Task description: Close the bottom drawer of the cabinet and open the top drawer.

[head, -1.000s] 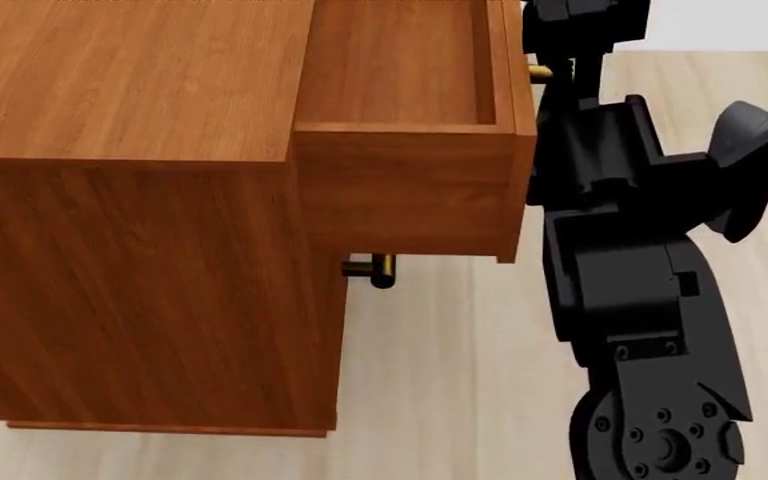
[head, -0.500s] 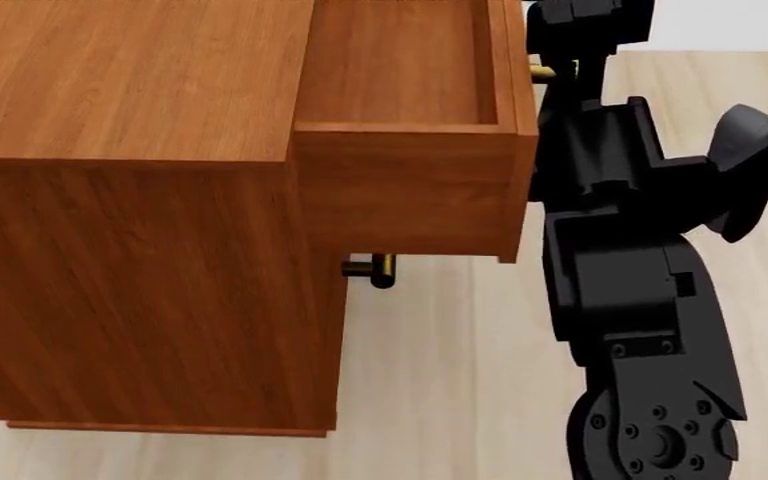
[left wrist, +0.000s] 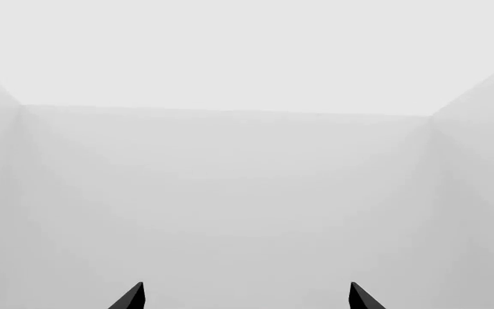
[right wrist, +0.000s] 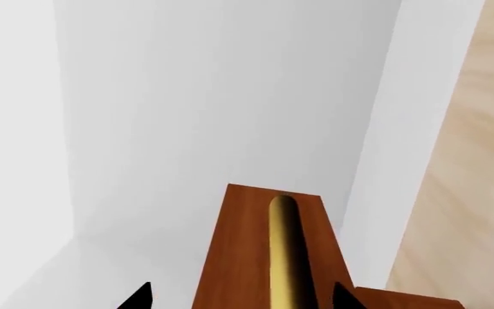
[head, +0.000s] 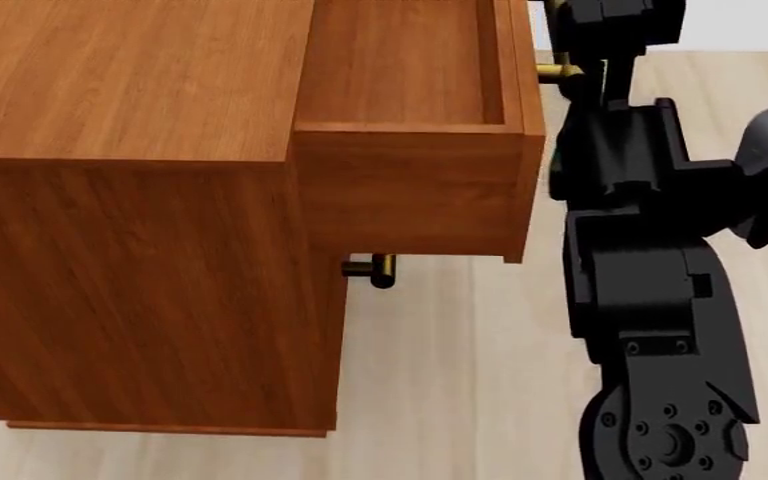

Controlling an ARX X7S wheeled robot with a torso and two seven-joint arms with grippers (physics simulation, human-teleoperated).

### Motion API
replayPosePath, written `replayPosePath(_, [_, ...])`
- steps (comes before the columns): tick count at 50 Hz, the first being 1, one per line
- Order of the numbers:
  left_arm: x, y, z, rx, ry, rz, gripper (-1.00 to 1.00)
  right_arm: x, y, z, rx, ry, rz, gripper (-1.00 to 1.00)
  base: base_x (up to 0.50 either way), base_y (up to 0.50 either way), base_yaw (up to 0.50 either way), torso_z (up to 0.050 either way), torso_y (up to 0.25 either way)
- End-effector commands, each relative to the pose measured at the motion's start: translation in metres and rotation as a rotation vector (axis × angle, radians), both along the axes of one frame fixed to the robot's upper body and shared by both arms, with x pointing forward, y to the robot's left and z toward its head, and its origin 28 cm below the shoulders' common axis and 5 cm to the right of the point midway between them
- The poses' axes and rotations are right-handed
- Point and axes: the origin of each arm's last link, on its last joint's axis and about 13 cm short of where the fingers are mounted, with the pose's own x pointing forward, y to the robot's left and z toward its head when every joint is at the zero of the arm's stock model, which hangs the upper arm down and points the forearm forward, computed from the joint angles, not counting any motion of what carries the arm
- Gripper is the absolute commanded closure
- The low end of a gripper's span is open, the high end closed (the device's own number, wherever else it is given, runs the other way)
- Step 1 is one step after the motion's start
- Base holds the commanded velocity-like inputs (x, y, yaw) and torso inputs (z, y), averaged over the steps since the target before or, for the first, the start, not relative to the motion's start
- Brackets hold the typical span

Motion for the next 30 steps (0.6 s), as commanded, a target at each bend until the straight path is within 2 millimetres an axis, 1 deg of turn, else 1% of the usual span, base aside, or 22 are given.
replayPosePath(1, [0.0, 0.0, 0.001, -0.001, 0.0, 0.0, -1.0, 0.001, -0.004, -0.003, 0.003, 0.007, -0.02, -1.0, 0.0, 0.0, 0.0, 0.0, 0.0])
replayPosePath(4, [0.0, -0.001, 0.001, 0.0, -0.001, 0.0, -1.0, 0.002, -0.004, -0.006, 0.003, 0.013, -0.024, -1.0, 0.0, 0.0, 0.0, 0.0, 0.0])
replayPosePath(5, [0.0, -0.001, 0.001, -0.001, -0.001, 0.0, -1.0, 0.002, -0.005, -0.002, 0.004, 0.014, -0.024, -1.0, 0.0, 0.0, 0.0, 0.0, 0.0])
replayPosePath(11, [0.0, -0.001, 0.002, 0.0, -0.003, -0.001, -1.0, 0.0, -0.009, 0.0, 0.011, 0.012, -0.04, -1.0, 0.0, 0.0, 0.0, 0.0, 0.0])
replayPosePath(24, [0.0, -0.001, 0.002, 0.001, -0.002, -0.003, -1.0, -0.009, -0.022, 0.005, -0.012, 0.005, -0.107, -1.0, 0.0, 0.0, 0.0, 0.0, 0.001])
replayPosePath(29, [0.0, -0.001, 0.001, 0.001, -0.001, -0.004, -1.0, -0.014, -0.027, 0.008, -0.053, 0.009, -0.142, -1.0, 0.0, 0.0, 0.0, 0.0, 0.0])
replayPosePath(30, [0.0, -0.001, 0.001, 0.001, 0.0, -0.004, -1.0, -0.015, -0.028, 0.009, -0.087, 0.008, -0.159, -1.0, 0.0, 0.0, 0.0, 0.0, 0.0])
